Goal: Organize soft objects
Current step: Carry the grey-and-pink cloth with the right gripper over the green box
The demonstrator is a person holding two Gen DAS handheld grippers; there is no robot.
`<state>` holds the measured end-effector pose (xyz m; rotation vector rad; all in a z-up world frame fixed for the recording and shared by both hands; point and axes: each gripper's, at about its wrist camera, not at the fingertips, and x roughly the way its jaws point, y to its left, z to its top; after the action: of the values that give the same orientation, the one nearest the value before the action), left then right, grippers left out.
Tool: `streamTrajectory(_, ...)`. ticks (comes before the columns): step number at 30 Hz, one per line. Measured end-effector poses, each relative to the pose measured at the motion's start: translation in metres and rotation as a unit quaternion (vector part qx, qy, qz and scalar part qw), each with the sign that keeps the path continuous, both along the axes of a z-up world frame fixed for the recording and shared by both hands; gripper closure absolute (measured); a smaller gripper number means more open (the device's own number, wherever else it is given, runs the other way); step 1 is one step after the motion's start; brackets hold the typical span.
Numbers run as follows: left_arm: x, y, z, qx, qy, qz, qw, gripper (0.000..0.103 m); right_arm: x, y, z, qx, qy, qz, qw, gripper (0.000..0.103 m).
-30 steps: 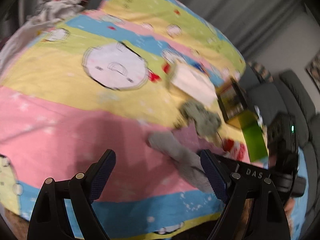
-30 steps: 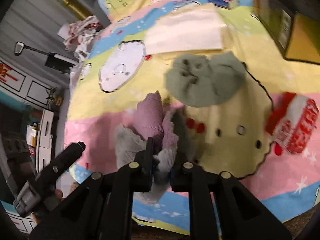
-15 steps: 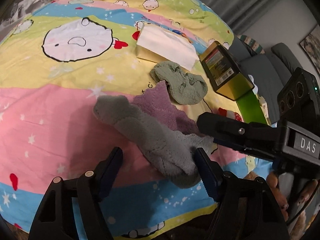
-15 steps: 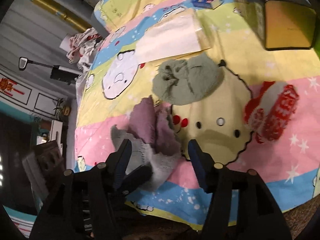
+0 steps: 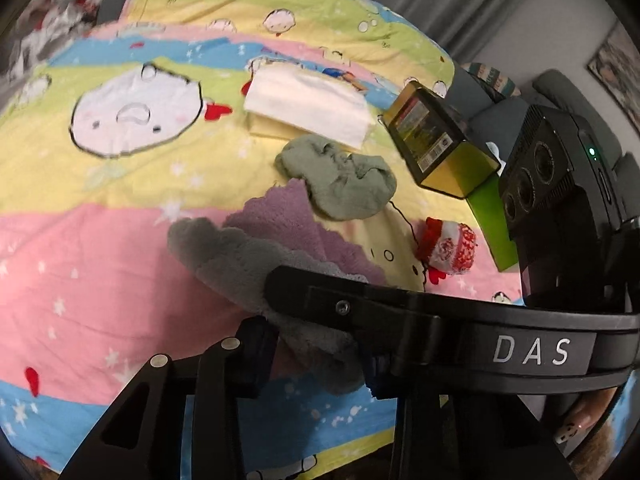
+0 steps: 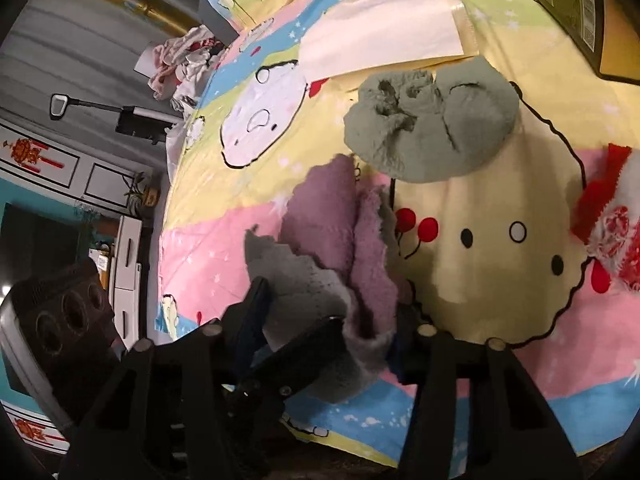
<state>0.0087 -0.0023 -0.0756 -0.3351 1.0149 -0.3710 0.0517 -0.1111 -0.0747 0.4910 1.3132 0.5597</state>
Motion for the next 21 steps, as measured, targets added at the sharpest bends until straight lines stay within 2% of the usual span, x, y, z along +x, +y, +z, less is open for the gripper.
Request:
streamTrajectory(5,-0.003,-0.011,0.022,0.014,-0.035,-0.013,0.9992,0.067,-0.003,-0.014,0.018,0.030,-0.025,-0.012,0.999,0.061)
streamTrajectory(10,-0.002,-0.028,0.052,0.020,-0.083,-0.033,0.9958,0.067,-0.008,-0.037,0.050,0.044,-0.069,-0.036,0.996,0.061)
streamTrajectory(16,0.009,-0.064,0.084,0.021,-0.134,-0.073,0.9881,0.067,-0.011,-0.077,0.084,0.049,-0.122,-0.083,0.988,0.061)
streamTrajectory(21,0.025,-0.105,0.102,0.026,-0.167,-0.115,0.9789,0.067,-0.009,-0.119,0.099,0.057,-0.151,-0.131,0.978,0.060)
